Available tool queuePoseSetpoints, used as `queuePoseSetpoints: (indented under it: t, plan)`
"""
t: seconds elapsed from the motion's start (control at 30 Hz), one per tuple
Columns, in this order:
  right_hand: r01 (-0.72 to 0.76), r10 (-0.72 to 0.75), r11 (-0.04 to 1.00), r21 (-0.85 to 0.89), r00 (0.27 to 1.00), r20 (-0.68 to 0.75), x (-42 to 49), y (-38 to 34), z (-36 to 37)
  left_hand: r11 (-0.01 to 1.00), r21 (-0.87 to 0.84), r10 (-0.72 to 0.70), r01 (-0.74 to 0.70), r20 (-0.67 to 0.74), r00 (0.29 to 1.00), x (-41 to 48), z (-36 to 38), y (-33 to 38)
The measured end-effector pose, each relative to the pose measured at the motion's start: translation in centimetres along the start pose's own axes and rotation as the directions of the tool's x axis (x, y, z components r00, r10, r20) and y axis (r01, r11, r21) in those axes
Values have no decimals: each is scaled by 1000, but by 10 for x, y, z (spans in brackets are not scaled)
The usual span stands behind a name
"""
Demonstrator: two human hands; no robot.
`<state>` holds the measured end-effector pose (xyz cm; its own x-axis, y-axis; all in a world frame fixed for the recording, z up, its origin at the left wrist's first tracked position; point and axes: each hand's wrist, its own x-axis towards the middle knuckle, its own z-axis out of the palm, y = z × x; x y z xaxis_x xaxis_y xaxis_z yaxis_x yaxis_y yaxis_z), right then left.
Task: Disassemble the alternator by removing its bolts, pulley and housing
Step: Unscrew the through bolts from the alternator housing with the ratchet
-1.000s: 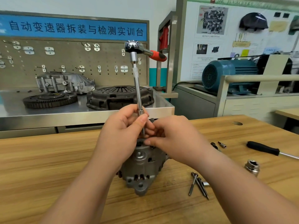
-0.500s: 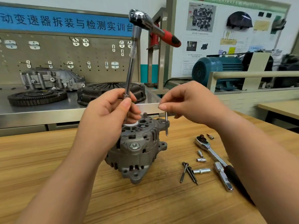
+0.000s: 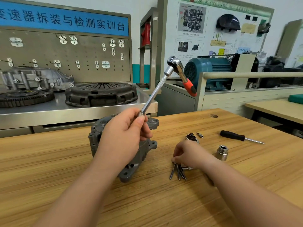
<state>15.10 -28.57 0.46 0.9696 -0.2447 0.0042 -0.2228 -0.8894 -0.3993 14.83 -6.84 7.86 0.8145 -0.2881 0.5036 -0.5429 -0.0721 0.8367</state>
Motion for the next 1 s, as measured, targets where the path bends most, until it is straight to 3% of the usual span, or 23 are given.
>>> queuePoseSetpoints:
  t: [0.13, 0.23, 0.3, 0.37, 0.43, 0.53, 0.63, 0.7, 0.8, 0.9, 1.0]
  plan:
    - [-2, 7, 998, 59, 997, -77, -3, 2, 2, 1000, 16, -12, 12, -18, 1000, -2, 2, 3]
    - [111, -43, 953, 281, 971, -236, -22, -10, -16, 999, 38, -6, 6, -15, 1000, -5, 6, 7]
    - [272, -126, 765, 584, 952, -280, -43, -26, -33, 998, 57, -6, 6, -3, 1000, -8, 10, 10]
    - [383, -253, 430, 818, 920, -298, -63, -43, -52, 998, 70, -9, 8, 20, 1000, -13, 16, 12]
    - [374, -333, 160, 914, 892, -307, -76, -57, -67, 998, 69, -15, 12, 43, 999, -18, 23, 12]
    - [255, -268, -37, 966, 929, -255, -80, -66, -78, 995, 97, -44, 34, 95, 995, -28, 35, 12]
    - [199, -158, -132, 971, 963, -219, -74, -60, -78, 992, 92, -105, 85, 244, 964, -35, 43, 14]
    - [149, -117, -122, 981, 980, -164, -66, -51, -72, 985, 158, -113, 63, 334, 936, -37, 43, 16]
    - [99, -57, -20, 995, 993, -100, -53, -33, -64, 950, 301, -16, -85, 321, 947, -35, 34, 23]
    - [74, 21, 292, 953, 996, -84, -41, -14, -61, 850, 440, 216, -291, 213, 953, -28, 15, 31]
    - [40, 95, 652, 757, 986, -134, -30, -2, -57, 717, 610, 368, -337, 79, 926, -15, -7, 30]
